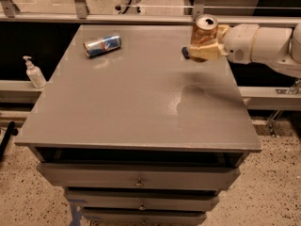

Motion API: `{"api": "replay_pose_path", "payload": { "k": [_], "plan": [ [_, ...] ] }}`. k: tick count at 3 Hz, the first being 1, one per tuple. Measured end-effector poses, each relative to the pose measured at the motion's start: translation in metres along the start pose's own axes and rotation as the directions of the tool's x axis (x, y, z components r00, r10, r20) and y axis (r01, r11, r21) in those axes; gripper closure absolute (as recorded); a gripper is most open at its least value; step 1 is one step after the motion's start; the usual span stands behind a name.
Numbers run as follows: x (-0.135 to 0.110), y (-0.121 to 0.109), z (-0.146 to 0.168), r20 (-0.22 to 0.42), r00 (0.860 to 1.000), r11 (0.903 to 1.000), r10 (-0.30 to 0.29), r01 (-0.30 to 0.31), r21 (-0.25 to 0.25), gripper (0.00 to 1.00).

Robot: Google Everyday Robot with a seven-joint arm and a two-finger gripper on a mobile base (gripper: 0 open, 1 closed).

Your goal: Move orange can near rxbar blueberry

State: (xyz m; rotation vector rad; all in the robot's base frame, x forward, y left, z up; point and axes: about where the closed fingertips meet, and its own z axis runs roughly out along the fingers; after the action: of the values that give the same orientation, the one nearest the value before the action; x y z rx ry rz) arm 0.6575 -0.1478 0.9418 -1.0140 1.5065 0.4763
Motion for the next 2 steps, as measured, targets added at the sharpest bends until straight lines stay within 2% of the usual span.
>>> {"api": "replay_pose_path", "payload": {
  "k": [1,2],
  "plan": [
    [0.005,-0.072,0.001,0.049,0.998,0.9930,0.032,-0.037,0.112,1.00],
    [0.012,-0.117,0.009,0.061,0.997,0.9832,0.052,-0.062,0.172,1.00]
  ]
}}
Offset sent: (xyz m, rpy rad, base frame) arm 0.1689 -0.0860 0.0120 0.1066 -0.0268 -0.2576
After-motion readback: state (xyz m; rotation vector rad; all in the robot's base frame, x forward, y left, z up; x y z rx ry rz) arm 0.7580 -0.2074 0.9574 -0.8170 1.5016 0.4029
